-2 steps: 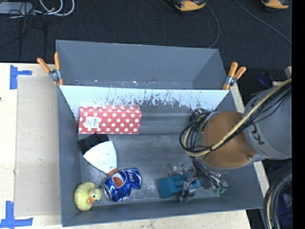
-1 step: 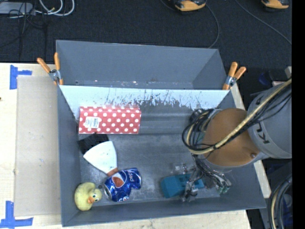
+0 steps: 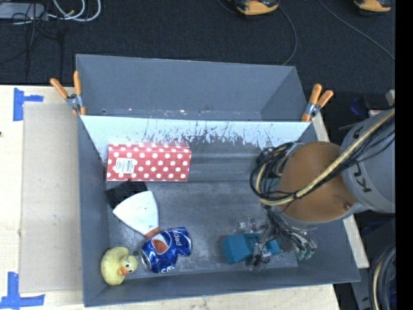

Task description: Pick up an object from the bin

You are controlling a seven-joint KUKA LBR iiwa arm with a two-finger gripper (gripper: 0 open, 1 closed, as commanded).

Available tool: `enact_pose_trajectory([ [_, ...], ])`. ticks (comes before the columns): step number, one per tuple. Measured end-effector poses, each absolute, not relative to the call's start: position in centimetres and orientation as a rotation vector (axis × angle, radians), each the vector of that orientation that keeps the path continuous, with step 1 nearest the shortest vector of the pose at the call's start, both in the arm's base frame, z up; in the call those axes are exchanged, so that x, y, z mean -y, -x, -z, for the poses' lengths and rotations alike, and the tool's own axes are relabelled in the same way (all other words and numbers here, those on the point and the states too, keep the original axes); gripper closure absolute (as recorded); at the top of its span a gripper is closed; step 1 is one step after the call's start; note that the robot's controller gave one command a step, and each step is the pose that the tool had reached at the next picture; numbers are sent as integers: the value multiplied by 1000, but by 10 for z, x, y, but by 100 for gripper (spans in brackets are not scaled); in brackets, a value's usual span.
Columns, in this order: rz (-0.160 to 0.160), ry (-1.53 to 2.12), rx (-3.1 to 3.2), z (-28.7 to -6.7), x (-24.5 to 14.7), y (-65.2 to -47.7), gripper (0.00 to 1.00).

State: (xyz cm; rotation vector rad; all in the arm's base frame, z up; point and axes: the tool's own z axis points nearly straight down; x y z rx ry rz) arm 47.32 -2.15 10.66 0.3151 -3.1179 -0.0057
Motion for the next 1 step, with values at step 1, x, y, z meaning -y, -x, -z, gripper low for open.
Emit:
enact_pose_trajectory([
  [1,6,-316,3118,-126,21,-473,100],
])
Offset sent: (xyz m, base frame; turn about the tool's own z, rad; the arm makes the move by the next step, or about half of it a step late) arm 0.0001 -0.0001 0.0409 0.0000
